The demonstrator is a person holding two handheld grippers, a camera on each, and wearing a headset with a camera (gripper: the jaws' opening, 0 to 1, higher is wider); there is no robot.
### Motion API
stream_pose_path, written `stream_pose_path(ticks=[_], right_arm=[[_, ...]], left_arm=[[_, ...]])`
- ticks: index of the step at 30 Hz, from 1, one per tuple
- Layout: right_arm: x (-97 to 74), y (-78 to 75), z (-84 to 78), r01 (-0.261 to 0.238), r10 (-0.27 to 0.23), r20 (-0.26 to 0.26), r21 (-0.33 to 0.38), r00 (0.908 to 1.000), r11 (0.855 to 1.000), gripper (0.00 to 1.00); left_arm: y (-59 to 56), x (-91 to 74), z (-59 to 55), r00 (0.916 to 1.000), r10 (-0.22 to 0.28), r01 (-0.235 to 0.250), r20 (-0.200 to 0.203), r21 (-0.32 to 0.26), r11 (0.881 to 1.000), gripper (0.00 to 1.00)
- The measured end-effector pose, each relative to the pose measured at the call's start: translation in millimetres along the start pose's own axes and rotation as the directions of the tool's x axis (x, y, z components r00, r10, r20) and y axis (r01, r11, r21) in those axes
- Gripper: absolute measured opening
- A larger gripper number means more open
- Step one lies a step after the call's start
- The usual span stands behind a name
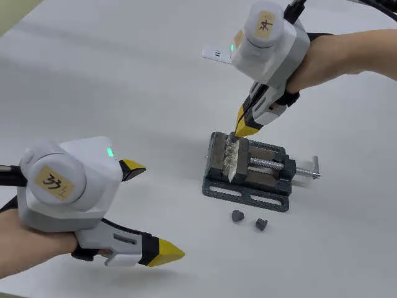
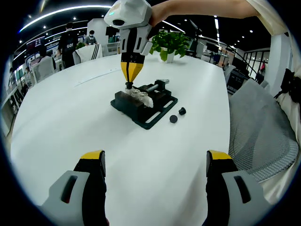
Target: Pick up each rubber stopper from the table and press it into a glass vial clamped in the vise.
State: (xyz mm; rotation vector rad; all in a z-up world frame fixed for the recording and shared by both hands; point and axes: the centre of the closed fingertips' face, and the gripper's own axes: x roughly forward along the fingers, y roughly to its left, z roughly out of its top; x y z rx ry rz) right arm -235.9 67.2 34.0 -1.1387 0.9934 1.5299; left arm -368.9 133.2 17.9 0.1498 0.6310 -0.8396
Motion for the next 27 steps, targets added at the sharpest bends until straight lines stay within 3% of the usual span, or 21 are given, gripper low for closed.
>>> stream_pose_path(ticks=[27], right_arm=[[0.4,3.8,3.1,-0.021,0.021,0.006,-0.004,0.9998,1.000,0.00]], left_arm=[[-0.2,1.3,-3.0,1.0000,-0.004,0.004,-0.007,-0.006,1.000,0.86]])
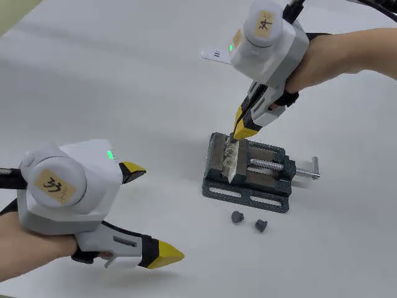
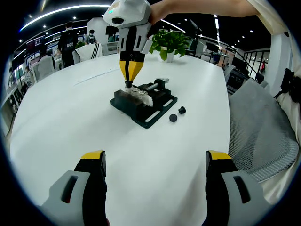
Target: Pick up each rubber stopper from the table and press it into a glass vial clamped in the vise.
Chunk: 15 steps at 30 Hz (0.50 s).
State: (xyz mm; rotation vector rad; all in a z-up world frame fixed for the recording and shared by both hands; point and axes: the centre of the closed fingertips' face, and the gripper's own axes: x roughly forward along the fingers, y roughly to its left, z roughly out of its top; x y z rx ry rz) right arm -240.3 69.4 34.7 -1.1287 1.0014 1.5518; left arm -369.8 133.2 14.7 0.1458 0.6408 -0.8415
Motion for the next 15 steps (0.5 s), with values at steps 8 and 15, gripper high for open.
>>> stream_pose_path(ticks=[8,15], right_arm=[[-1.6,0.3,-2.5,-0.026,0.026,0.006,0.016,0.9996,1.000,0.00],[-2.6,4.1,-1.2,-0.021,0.021,0.005,0.002,0.9998,1.000,0.00]], left_arm=[[0.3,1.6,0.7,1.0000,-0.002,0.002,-0.001,0.000,1.000,0.86],[1.6,3.0,2.0,1.0000,-0.002,0.002,-0.004,-0.002,1.000,0.86]])
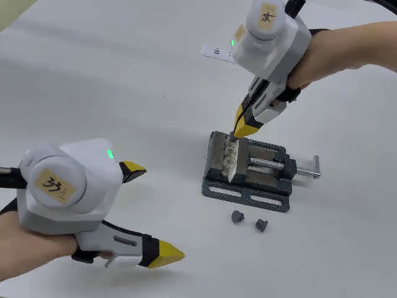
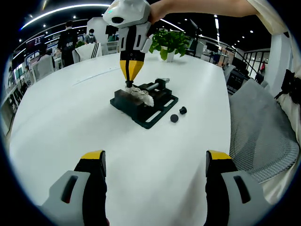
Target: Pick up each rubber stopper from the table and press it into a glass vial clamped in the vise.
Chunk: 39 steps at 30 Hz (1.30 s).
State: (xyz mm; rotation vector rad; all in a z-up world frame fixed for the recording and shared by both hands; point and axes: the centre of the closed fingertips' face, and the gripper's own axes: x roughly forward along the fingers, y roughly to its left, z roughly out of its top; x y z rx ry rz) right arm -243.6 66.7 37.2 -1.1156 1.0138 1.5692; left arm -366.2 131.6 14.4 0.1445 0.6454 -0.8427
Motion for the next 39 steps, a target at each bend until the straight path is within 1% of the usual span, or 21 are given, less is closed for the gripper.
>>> stream_pose_path(ticks=[3,5,7,8,9,11,12,14,18,22,23,26,27,33,36,39], right_arm=[[-0.2,-2.4,-1.0,0.011,-0.011,-0.018,-0.016,0.9998,1.000,0.00],[0.1,-1.2,-0.2,0.026,-0.028,-0.039,-0.046,0.9989,0.999,0.00],[1.7,-1.7,0.4,0.035,-0.037,-0.053,-0.046,0.9979,0.998,0.00],[2.6,-4.5,0.7,0.036,-0.040,-0.059,-0.059,0.9975,0.998,0.00],[3.3,-6.6,1.2,0.042,-0.044,-0.064,-0.045,0.9970,0.998,0.00],[3.1,-5.4,1.2,0.039,-0.042,-0.071,-0.050,0.9966,0.998,0.00],[3.8,-7.4,1.4,0.041,-0.044,-0.074,-0.042,0.9963,0.998,0.00],[3.2,-6.5,0.0,0.047,-0.051,-0.075,-0.051,0.9959,0.998,0.00],[3.9,-8.3,-0.6,0.046,-0.047,-0.067,-0.015,0.9966,0.999,0.00],[5.5,-5.8,0.1,0.044,-0.046,-0.080,-0.028,0.9957,0.999,0.00],[5.5,-6.1,-0.5,0.046,-0.047,-0.084,-0.014,0.9954,0.999,0.00],[6.2,-7.7,-1.0,0.044,-0.045,-0.090,-0.013,0.9949,0.999,0.00],[6.6,-9.0,-0.4,0.041,-0.041,-0.088,0.005,0.9953,0.999,0.00],[7.7,-9.0,-0.1,0.036,-0.034,-0.062,0.037,0.9975,0.999,0.00],[8.7,-10.3,1.3,0.030,-0.026,-0.069,0.047,0.9972,0.998,0.00],[8.9,-9.4,1.7,0.028,-0.023,-0.088,0.050,0.9958,0.998,0.00]], left_arm=[[-0.3,0.8,0.3,1.0000,-0.002,0.002,-0.003,0.002,1.000,0.86],[-0.6,1.7,0.6,1.0000,-0.005,0.005,-0.003,0.000,1.000,0.86],[-0.7,2.6,0.6,1.0000,-0.005,0.005,-0.004,0.001,1.000,0.86],[-1.0,3.0,0.8,1.0000,-0.007,0.007,-0.004,0.000,1.000,0.86],[-1.5,3.5,1.5,1.0000,-0.007,0.007,-0.003,0.001,1.000,0.86],[-2.1,4.2,2.0,0.9999,-0.010,0.010,-0.003,0.000,1.000,0.86],[-2.2,4.7,2.3,0.9999,-0.010,0.010,-0.004,0.002,1.000,0.86],[-1.1,5.1,2.7,0.9999,-0.011,0.011,-0.002,0.002,1.000,0.86],[-1.1,5.6,5.2,0.9999,-0.010,0.010,0.000,0.004,1.000,0.86],[-0.3,6.8,5.8,1.0000,-0.009,0.009,0.001,0.001,1.000,0.85],[-0.4,7.3,5.5,1.0000,-0.008,0.008,-0.001,0.002,1.000,0.85],[-1.6,8.4,6.4,0.9999,-0.011,0.011,0.001,-0.002,1.000,0.85],[-1.8,8.9,6.4,0.9999,-0.011,0.011,0.000,0.001,1.000,0.85],[-2.6,9.4,8.3,0.9999,-0.013,0.013,0.004,0.001,1.000,0.85],[-2.2,10.4,8.0,0.9999,-0.013,0.013,0.001,0.001,1.000,0.85],[-2.8,11.4,8.4,0.9999,-0.014,0.014,0.003,-0.004,1.000,0.85]])
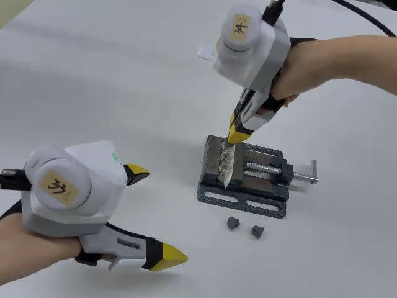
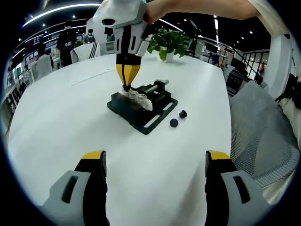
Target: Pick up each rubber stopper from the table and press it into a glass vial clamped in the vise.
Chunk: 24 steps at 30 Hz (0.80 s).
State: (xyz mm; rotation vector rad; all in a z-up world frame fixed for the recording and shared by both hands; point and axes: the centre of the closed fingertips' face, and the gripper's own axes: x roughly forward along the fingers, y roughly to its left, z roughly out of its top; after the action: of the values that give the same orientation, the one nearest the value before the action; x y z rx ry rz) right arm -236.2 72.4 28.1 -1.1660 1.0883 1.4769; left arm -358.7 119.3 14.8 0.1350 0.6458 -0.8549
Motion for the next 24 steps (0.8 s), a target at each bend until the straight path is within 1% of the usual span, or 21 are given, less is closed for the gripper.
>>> stream_pose_path(ticks=[2,4,5,6,8,9,10,13,15,16,17,19,20,21,23,24], right_arm=[[-0.2,1.6,-0.4,0.002,-0.002,-0.015,-0.006,0.9999,1.000,0.00],[0.0,-0.9,-1.6,0.003,-0.003,-0.023,-0.007,0.9997,1.000,0.00],[1.3,-3.8,0.5,0.003,-0.003,-0.035,0.000,0.9994,1.000,0.00],[1.5,-3.5,0.3,0.004,-0.004,-0.042,-0.014,0.9991,1.000,0.00],[0.7,-1.5,-1.2,0.005,-0.005,-0.053,-0.014,0.9986,1.000,0.00],[0.9,-2.1,-1.4,0.011,-0.015,-0.060,-0.051,0.9981,0.999,0.00],[1.5,-1.3,-1.5,0.014,-0.017,-0.064,-0.049,0.9978,0.999,0.00],[0.8,-0.3,-2.7,0.017,-0.021,-0.055,-0.058,0.9983,0.998,0.00],[0.2,-0.5,-3.9,0.018,-0.019,-0.021,-0.057,0.9996,0.998,0.00],[0.4,-0.4,-3.2,0.017,-0.017,0.006,-0.031,0.9998,0.999,0.00],[-0.3,-0.5,-3.5,0.015,-0.014,0.027,-0.044,0.9995,0.999,0.00],[-1.1,0.5,-3.1,0.028,-0.025,0.089,-0.032,0.9957,0.999,0.00],[-1.4,0.8,-3.1,0.035,-0.030,0.120,-0.046,0.9923,0.998,0.00],[-3.4,6.4,-3.3,0.036,-0.032,0.144,-0.026,0.9890,0.999,0.00],[-3.6,6.7,-4.3,0.040,-0.039,0.156,-0.003,0.9869,0.999,0.00],[-3.4,7.6,-4.0,0.047,-0.044,0.155,-0.014,0.9869,0.999,0.00]], left_arm=[[-0.8,1.1,-0.8,1.0000,-0.003,0.003,-0.002,-0.001,1.000,0.85],[-1.7,2.1,-1.3,1.0000,-0.006,0.006,-0.003,-0.001,1.000,0.85],[-1.8,2.7,-1.5,1.0000,-0.007,0.007,-0.004,-0.001,1.000,0.85],[-2.3,3.3,-1.7,0.9999,-0.009,0.009,-0.005,-0.003,1.000,0.85],[-3.0,3.9,-1.4,0.9999,-0.010,0.010,-0.008,0.002,1.000,0.85],[-3.2,3.8,-0.6,0.9999,-0.011,0.011,-0.006,0.001,1.000,0.85],[-2.6,3.5,0.9,1.0000,-0.008,0.008,0.000,-0.001,1.000,0.85],[-1.7,2.9,1.7,1.0000,-0.004,0.004,0.002,0.000,1.000,0.85],[-3.0,1.9,2.3,1.0000,-0.007,0.007,0.000,0.004,1.000,0.85],[-3.4,1.4,3.1,1.0000,-0.004,0.004,0.002,0.006,1.000,0.85],[-3.7,0.9,3.4,1.0000,-0.005,0.005,0.002,0.006,1.000,0.85],[-3.7,-0.3,4.1,1.0000,-0.002,0.002,0.003,0.008,1.000,0.85],[-3.4,-1.1,4.4,1.0000,-0.001,0.001,0.002,0.011,1.000,0.85],[-3.3,-1.5,5.2,1.0000,0.000,0.000,0.004,0.010,1.000,0.85],[-4.0,-1.9,6.8,1.0000,-0.001,0.001,0.002,0.015,1.000,0.85],[-3.9,-1.9,7.5,1.0000,-0.001,0.001,0.002,0.018,1.000,0.85]])
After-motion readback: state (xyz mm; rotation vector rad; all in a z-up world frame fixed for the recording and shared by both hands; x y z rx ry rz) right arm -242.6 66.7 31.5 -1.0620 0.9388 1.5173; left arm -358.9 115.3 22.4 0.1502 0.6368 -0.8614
